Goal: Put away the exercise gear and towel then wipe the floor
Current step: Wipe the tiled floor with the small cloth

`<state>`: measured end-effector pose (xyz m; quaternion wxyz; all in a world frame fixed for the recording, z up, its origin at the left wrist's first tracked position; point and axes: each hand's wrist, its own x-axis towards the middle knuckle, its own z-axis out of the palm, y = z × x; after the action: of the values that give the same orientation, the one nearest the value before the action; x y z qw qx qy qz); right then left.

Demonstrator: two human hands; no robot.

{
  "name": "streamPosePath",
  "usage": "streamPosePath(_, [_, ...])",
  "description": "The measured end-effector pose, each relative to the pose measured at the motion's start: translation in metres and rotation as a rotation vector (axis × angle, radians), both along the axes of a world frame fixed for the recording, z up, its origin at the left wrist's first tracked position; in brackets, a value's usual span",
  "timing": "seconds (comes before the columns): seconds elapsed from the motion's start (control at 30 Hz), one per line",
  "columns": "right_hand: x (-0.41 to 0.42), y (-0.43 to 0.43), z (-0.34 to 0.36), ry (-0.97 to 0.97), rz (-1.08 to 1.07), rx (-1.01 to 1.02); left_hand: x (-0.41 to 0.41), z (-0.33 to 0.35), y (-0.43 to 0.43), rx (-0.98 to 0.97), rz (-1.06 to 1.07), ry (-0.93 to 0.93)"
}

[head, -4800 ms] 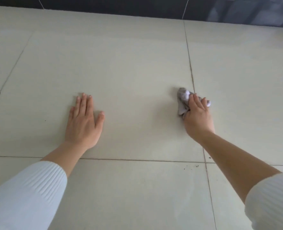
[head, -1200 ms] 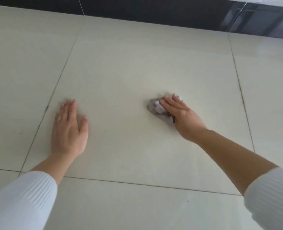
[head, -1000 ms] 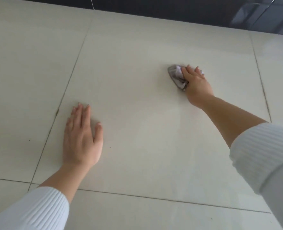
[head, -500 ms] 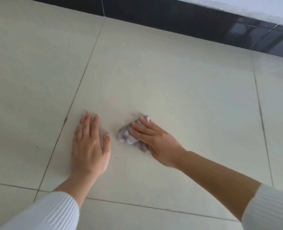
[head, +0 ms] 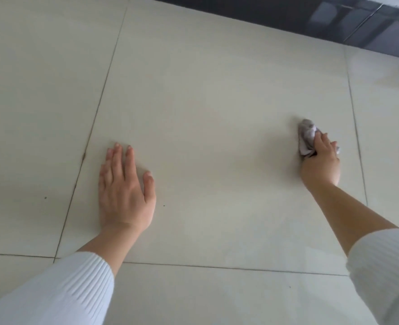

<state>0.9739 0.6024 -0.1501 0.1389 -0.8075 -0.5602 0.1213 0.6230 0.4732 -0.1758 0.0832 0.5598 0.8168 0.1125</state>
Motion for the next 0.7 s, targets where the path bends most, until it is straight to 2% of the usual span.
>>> streamPosePath(0.1, [-0.03, -0.046, -0.005, 0.057, 0.036, 0.073, 0.001, 0.0, 0.0, 0.015, -0.01, -0.008])
streamPosePath(0.3, [-0.098, -0.136, -0.003, 0.138, 0.278, 0.02, 0.0, 0.0, 0.0, 0.035, -0.039, -0.046])
streamPosePath(0.47, [-0.145, -0.205, 0.001, 0.183, 0.319, 0.028, 0.0, 0.0, -0.001, 0.045, -0.062, -0.102])
streamPosePath(0.7, [-0.209, -0.302, 0.011, 0.197, 0.361, -0.113, -0.021, 0.009, 0.002, -0.15, -0.231, -0.209])
